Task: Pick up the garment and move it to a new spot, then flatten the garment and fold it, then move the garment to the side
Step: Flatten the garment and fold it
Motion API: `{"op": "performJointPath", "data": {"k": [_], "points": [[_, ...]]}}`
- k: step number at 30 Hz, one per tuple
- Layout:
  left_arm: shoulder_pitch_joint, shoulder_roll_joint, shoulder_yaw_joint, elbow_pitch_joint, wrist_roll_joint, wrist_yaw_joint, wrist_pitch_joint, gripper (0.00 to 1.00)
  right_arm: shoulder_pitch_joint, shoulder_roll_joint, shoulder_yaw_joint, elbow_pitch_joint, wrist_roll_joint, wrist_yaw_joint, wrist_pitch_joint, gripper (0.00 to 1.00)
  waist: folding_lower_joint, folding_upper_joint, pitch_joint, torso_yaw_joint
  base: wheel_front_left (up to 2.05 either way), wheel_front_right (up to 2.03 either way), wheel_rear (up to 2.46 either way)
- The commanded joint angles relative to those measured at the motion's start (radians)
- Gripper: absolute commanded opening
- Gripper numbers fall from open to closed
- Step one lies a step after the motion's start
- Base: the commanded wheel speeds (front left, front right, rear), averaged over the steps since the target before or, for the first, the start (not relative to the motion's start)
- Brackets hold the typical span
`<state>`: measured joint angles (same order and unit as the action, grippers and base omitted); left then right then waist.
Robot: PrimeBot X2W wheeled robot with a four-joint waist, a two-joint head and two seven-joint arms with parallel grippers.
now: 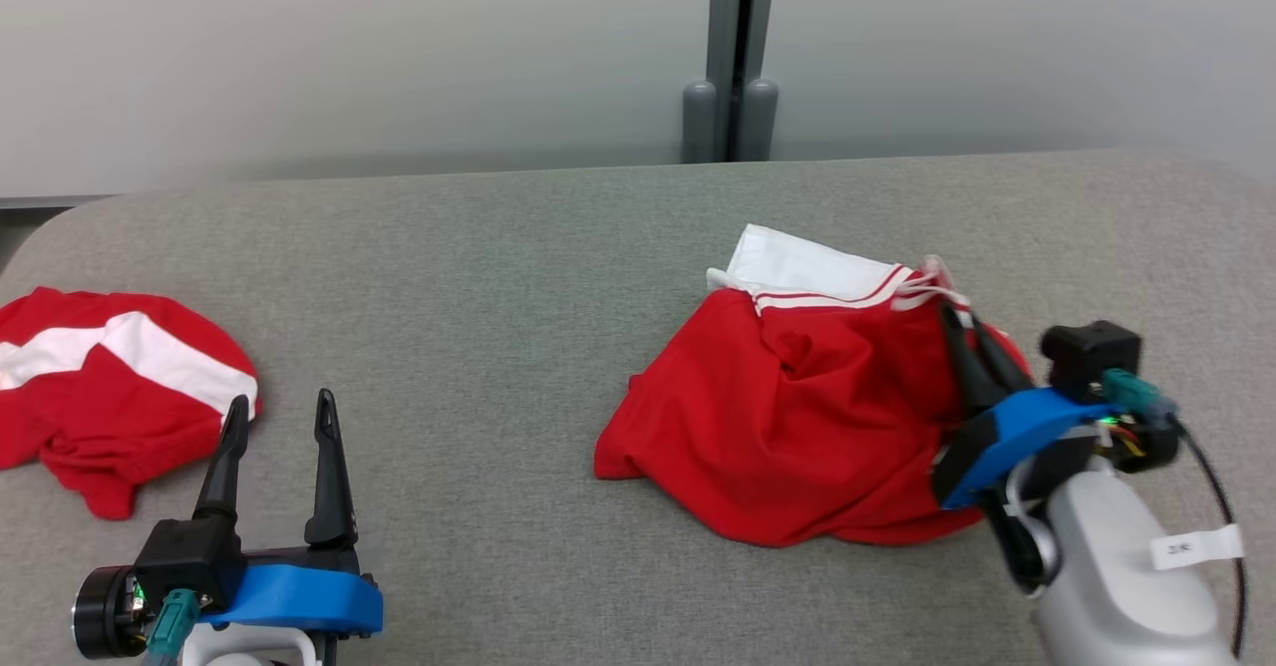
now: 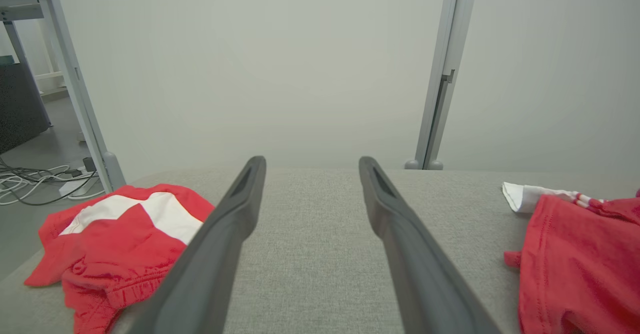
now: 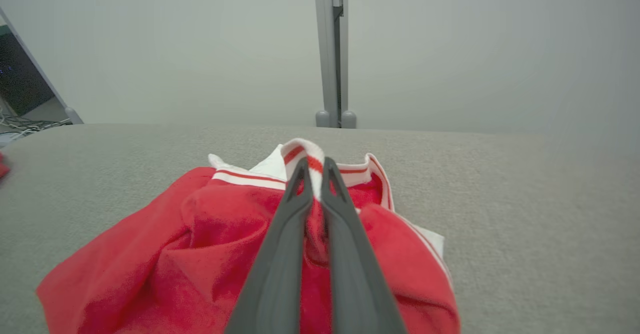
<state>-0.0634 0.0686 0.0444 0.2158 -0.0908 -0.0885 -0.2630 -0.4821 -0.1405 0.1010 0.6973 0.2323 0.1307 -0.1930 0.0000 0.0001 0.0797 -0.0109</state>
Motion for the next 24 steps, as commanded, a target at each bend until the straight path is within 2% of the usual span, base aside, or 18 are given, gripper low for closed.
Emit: {"op": "performJointPath", "data": {"k": [1, 6, 13, 24], "points": [[-0.01, 0.004, 0.001, 0.001, 0.002, -0.002, -0.003, 1.0, 0.01, 0.012, 0.024, -0.022, 0.014, 0.0, 0.008, 0.0, 0.0, -0.0001, 0.001, 0.009, 0.0, 0.0, 0.0], [-0.017, 0.001, 0.003, 0.005, 0.003, -0.005, -0.003, 1.0, -0.006, 0.064, 0.152, -0.107, 0.079, 0.0, 0.041, 0.0, 0.0, -0.0001, 0.001, 0.049, 0.0, 0.0, 0.0], [-0.024, -0.003, 0.005, 0.012, 0.002, -0.004, -0.003, 1.0, -0.06, 0.09, 0.35, -0.162, 0.156, 0.0, 0.044, 0.0, 0.0, -0.0001, 0.002, 0.123, 0.0, 0.0, 0.0], [-0.038, -0.01, -0.001, 0.021, -0.003, -0.004, -0.003, 1.0, -0.119, 0.089, 0.796, -0.228, 0.373, 0.0, 0.002, 0.0, 0.0, -0.0001, 0.008, 0.221, 0.0, 0.0, 0.0]]}}
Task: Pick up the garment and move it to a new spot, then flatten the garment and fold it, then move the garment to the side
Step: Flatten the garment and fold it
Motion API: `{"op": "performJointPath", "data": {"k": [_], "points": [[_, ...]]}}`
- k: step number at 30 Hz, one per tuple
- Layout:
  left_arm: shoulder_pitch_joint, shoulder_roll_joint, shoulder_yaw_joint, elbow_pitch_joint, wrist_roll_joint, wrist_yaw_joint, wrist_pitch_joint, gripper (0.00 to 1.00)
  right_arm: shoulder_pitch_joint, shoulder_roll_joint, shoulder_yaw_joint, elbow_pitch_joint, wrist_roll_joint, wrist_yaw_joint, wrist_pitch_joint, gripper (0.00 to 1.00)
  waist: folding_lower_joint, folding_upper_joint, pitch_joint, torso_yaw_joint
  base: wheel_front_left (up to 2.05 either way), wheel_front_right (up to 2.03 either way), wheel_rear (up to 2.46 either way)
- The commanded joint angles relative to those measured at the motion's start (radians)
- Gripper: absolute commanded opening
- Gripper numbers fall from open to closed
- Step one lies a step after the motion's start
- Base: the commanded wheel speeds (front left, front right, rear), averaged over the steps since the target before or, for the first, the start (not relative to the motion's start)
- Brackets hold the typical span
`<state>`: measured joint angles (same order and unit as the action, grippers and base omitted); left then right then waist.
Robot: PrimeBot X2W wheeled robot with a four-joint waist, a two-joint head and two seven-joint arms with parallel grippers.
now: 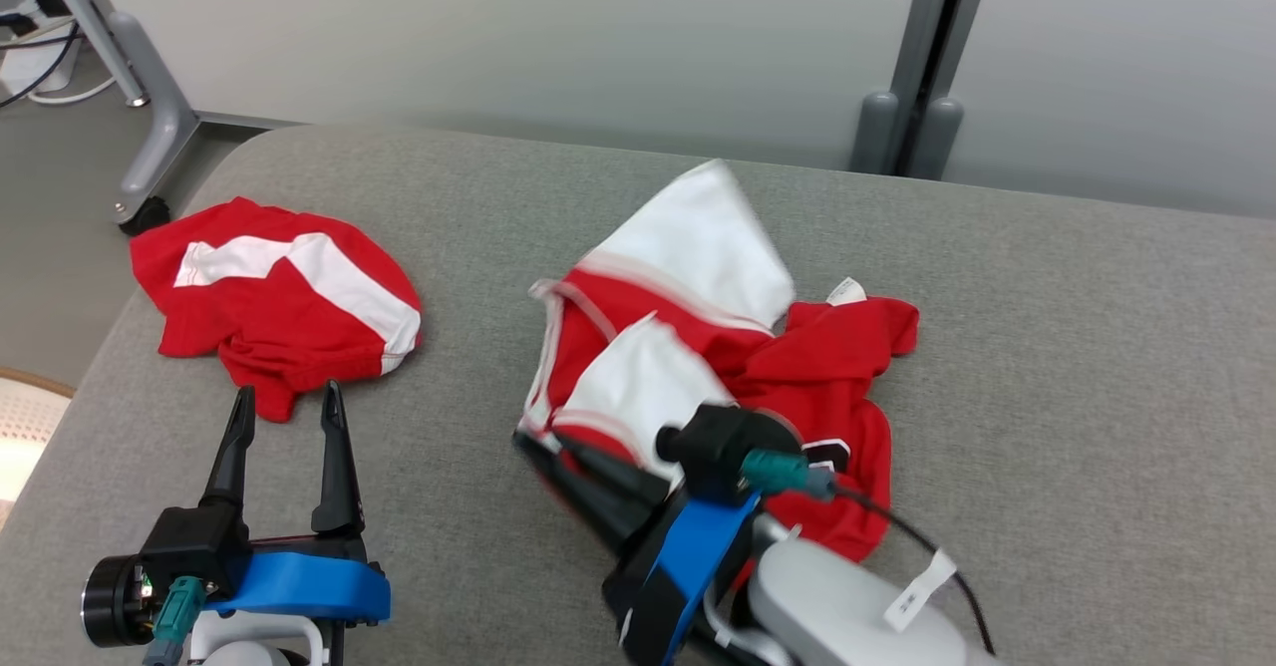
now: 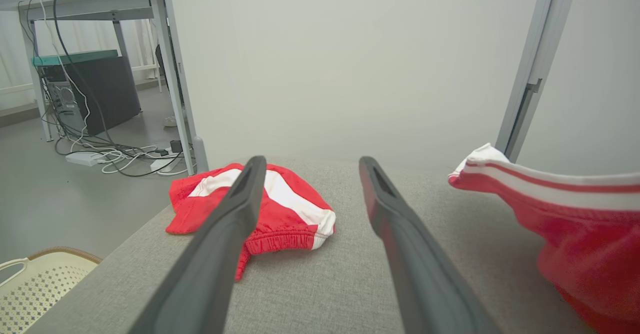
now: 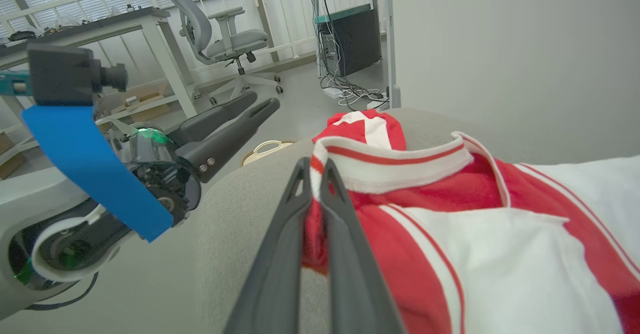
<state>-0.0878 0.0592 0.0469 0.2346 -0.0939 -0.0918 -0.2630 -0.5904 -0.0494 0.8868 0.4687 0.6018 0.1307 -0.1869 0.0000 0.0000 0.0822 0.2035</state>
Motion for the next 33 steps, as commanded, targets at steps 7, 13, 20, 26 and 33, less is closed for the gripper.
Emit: {"op": "performJointPath", "data": {"k": [7, 13, 20, 26, 33], "points": [[-0.016, -0.003, 0.006, 0.005, 0.0, 0.002, -0.003, 1.0, -0.015, -0.002, 0.192, 0.014, 0.097, 0.0, -0.036, 0.81, 0.0, 0.0, 0.01, 0.023, 0.0, 0.0, 0.0], [-0.006, -0.004, 0.024, -0.001, 0.0, 0.009, -0.003, 1.0, -0.053, -0.002, 0.163, 0.065, 0.099, 0.0, -0.066, 1.0, 0.0, 0.0, 0.01, -0.006, 0.0, 0.0, 0.0], [0.006, -0.004, 0.036, -0.01, 0.005, 0.009, -0.003, 1.0, -0.096, -0.002, -0.03, 0.16, 0.006, 0.0, -0.078, 1.0, 0.0, 0.0, 0.005, -0.051, 0.0, 0.0, 0.0], [0.019, -0.003, 0.049, -0.017, 0.009, 0.007, -0.003, 1.0, -0.058, -0.035, -0.243, 0.227, -0.12, 0.0, -0.079, 1.0, 0.0, 0.0, -0.001, -0.084, 0.0, 0.0, 0.0], [0.023, -0.004, 0.051, -0.022, 0.013, 0.003, -0.003, 1.0, 0.014, -0.08, -0.375, 0.267, -0.189, 0.0, -0.042, 1.0, 0.0, 0.0, 0.001, -0.103, 0.0, 0.0, 0.0]]}}
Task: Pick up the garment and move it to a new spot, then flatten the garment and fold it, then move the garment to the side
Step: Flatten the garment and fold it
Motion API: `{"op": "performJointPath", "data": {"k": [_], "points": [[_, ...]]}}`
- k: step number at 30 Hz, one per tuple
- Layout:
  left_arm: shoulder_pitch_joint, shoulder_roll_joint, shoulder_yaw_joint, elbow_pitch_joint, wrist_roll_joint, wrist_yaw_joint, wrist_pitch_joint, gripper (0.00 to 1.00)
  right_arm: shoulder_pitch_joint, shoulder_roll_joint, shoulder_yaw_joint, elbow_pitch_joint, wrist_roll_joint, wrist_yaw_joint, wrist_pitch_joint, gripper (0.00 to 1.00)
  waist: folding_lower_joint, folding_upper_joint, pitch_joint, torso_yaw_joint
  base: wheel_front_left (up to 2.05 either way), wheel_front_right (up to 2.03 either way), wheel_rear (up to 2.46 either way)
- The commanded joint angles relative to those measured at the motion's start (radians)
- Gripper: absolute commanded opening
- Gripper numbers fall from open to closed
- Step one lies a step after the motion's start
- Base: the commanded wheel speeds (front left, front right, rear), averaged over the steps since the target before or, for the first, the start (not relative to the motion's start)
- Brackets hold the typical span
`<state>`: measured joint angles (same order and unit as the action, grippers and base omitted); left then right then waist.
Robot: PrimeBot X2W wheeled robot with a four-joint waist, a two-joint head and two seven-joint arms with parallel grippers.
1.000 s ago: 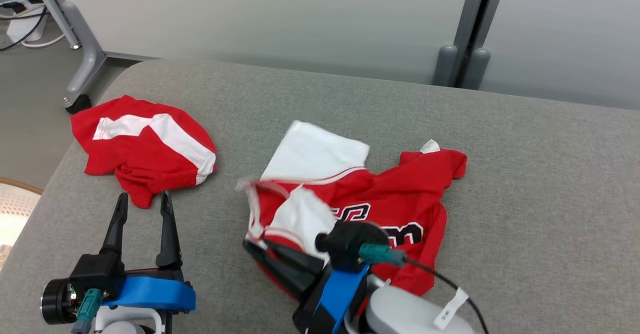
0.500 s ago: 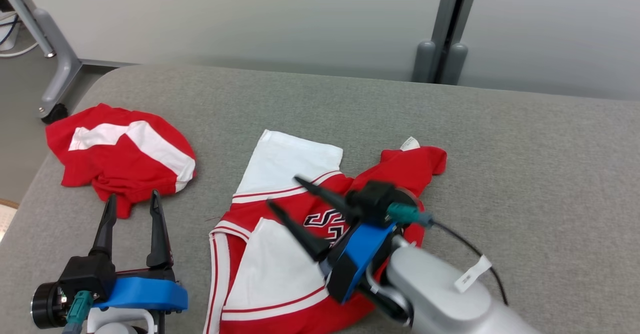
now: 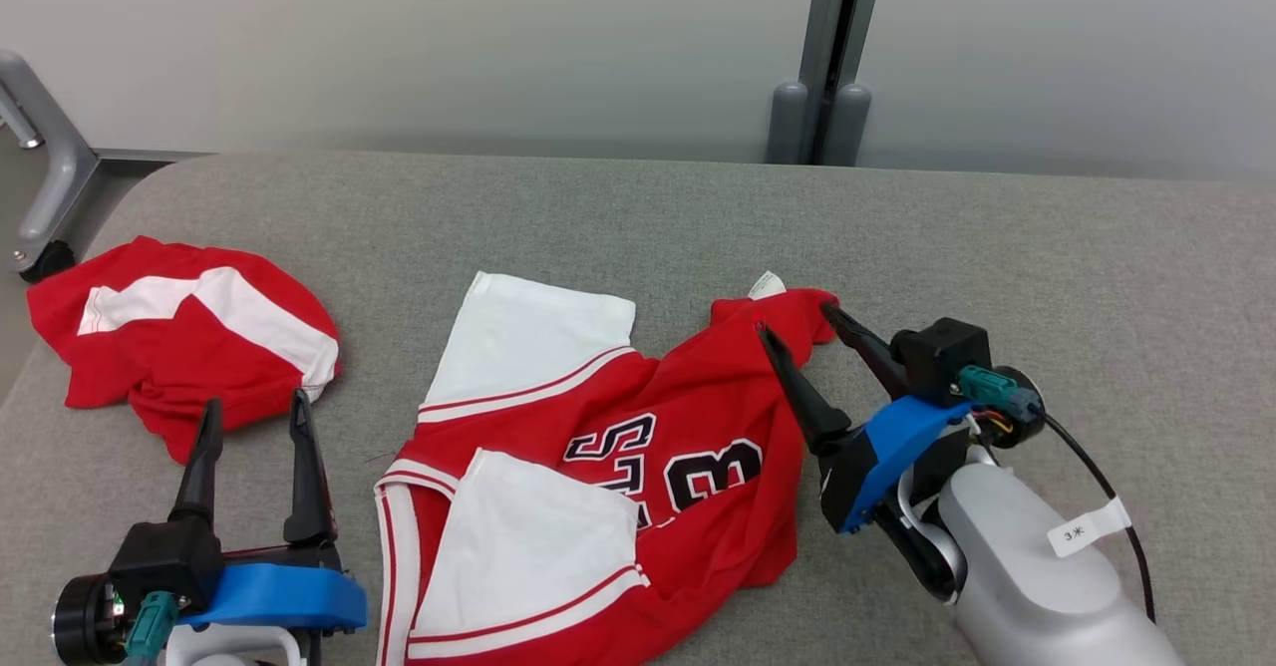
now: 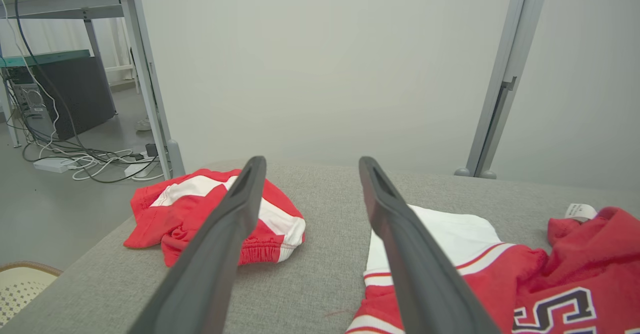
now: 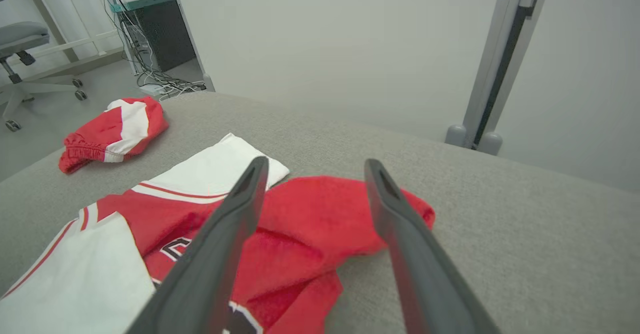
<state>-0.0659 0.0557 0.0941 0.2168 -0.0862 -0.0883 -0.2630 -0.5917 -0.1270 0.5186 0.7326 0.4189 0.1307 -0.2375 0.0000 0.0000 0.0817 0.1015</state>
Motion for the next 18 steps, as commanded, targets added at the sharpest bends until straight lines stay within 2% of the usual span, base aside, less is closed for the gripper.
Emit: {"op": "performJointPath", "data": {"k": [1, 10, 18], "points": [[0.0, -0.001, 0.002, -0.005, 0.005, -0.001, -0.003, 1.0, 0.026, -0.005, -0.016, 0.006, -0.016, 0.0, 0.021, 1.0, 0.0, 0.0, 0.003, -0.002, 0.0, 0.0, 0.0], [-0.021, -0.003, -0.015, -0.003, 0.005, -0.007, -0.003, 1.0, 0.082, 0.017, -0.044, 0.041, -0.066, 0.0, 0.128, 1.0, 0.0, 0.0, 0.022, 0.012, 0.0, 0.0, 0.0], [-0.028, -0.004, -0.024, 0.004, 0.001, -0.008, -0.003, 1.0, 0.085, 0.046, -0.047, 0.152, -0.082, 0.0, 0.178, 1.0, 0.0, 0.0, 0.038, 0.039, 0.0, 0.0, 0.0]]}}
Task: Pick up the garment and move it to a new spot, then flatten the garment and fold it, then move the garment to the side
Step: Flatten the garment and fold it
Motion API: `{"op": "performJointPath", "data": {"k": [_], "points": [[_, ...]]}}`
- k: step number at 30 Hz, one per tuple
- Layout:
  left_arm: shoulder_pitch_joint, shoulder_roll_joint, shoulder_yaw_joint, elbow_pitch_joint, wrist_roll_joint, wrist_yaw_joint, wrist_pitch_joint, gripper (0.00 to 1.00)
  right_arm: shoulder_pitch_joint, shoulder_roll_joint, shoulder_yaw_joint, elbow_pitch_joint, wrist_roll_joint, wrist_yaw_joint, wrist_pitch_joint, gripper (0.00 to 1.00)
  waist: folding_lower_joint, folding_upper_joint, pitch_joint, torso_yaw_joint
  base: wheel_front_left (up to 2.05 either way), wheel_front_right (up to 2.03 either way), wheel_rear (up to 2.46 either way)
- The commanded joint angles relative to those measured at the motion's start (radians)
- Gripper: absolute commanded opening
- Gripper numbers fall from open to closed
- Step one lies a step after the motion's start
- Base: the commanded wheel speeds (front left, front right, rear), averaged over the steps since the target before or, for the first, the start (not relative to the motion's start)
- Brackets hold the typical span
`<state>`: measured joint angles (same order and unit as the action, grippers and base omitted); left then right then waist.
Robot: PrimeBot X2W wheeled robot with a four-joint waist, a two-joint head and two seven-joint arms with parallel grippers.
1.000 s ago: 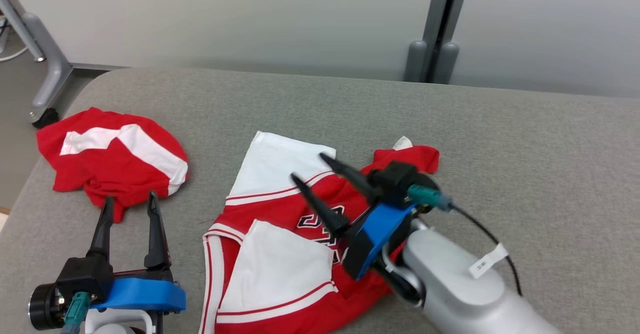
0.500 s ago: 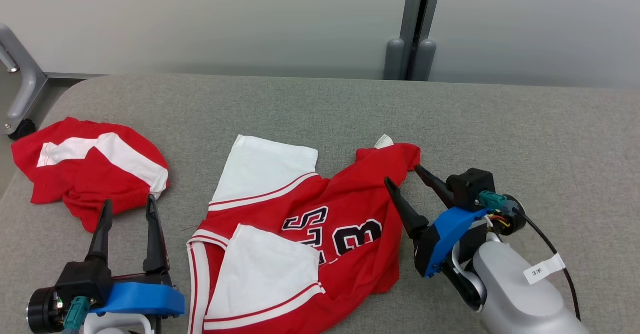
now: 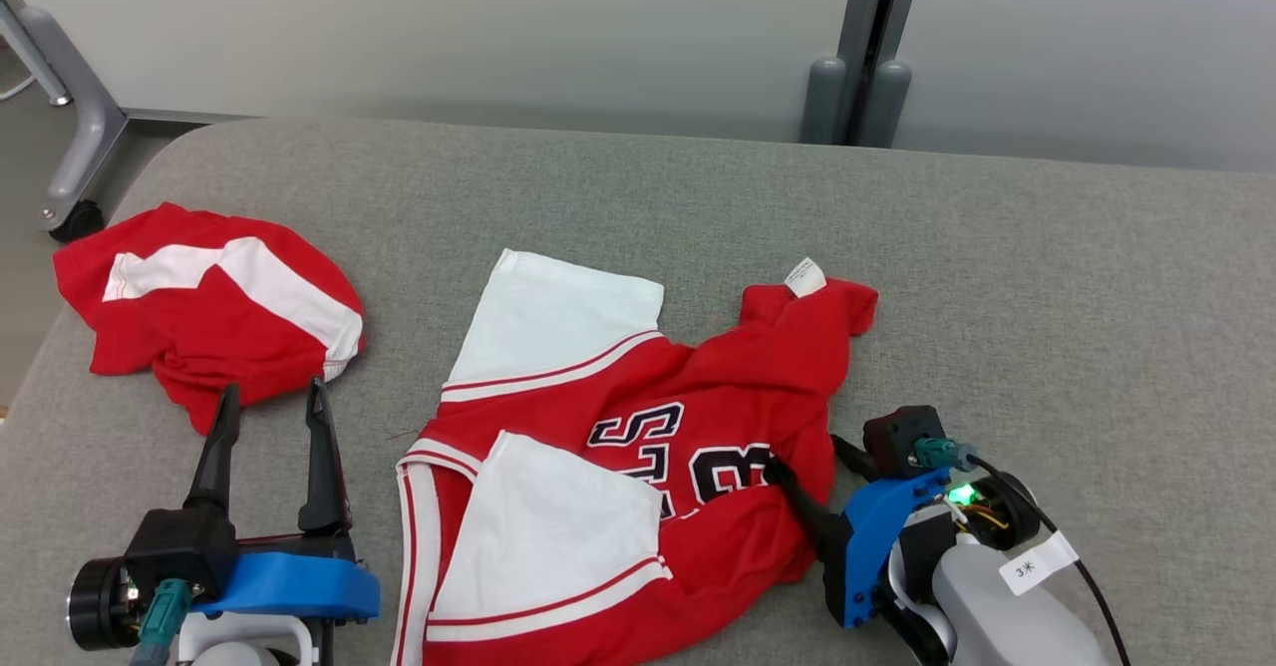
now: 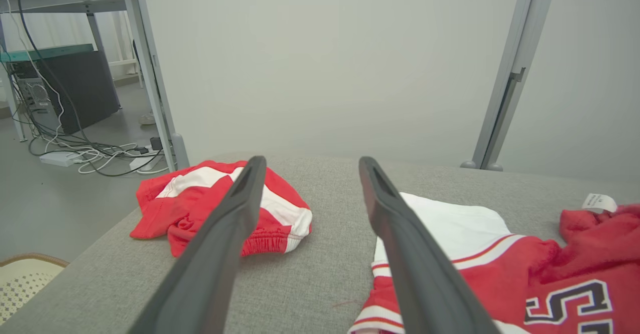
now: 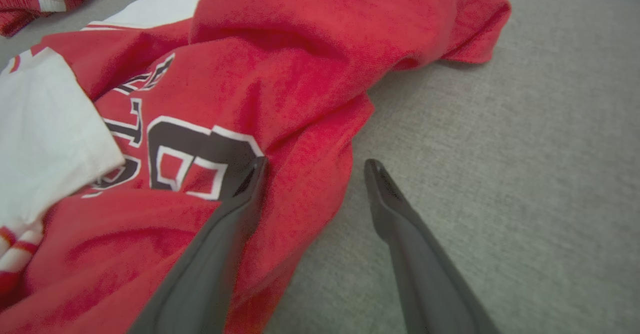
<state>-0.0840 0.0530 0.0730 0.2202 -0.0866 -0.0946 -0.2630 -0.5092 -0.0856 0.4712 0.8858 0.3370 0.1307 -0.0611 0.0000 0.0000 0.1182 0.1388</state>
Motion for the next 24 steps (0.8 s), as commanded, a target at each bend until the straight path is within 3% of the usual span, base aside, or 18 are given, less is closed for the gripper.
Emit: {"op": "performJointPath", "data": {"k": [1, 2, 3, 15, 21, 24], "points": [[-0.011, -0.001, -0.005, 0.001, 0.001, -0.002, -0.003, 1.0, -0.001, 0.006, 0.003, 0.011, 0.002, 0.0, 0.001, 0.85, 0.0, 0.0, 0.003, 0.003, 0.0, 0.0, 0.0], [-0.013, -0.002, -0.006, 0.001, 0.001, -0.001, -0.003, 1.0, -0.005, 0.008, 0.005, 0.018, 0.008, 0.0, -0.006, 0.34, 0.0, 0.0, 0.004, 0.005, 0.0, 0.0, 0.0], [-0.014, -0.002, -0.006, 0.002, 0.0, 0.0, -0.003, 1.0, -0.009, 0.009, 0.008, 0.026, 0.011, 0.0, -0.012, 0.0, 0.0, 0.0, 0.004, 0.005, 0.0, 0.0, 0.0], [0.014, -0.003, 0.006, -0.001, -0.009, 0.01, -0.003, 1.0, -0.02, -0.061, -0.082, -0.033, 0.029, 0.0, -0.167, 0.0, 0.0, 0.0, -0.027, -0.084, 0.0, 0.0, 0.0], [0.027, -0.003, 0.005, -0.006, -0.016, 0.015, -0.003, 1.0, 0.101, -0.106, -0.243, -0.168, -0.008, 0.0, -0.185, 0.0, 0.0, 0.0, -0.038, -0.128, 0.0, 0.0, 0.0], [0.032, -0.003, 0.005, -0.011, -0.019, 0.018, -0.003, 1.0, 0.208, -0.095, -0.336, -0.265, -0.043, 0.0, -0.153, 0.0, 0.0, 0.0, -0.037, -0.144, 0.0, 0.0, 0.0]]}}
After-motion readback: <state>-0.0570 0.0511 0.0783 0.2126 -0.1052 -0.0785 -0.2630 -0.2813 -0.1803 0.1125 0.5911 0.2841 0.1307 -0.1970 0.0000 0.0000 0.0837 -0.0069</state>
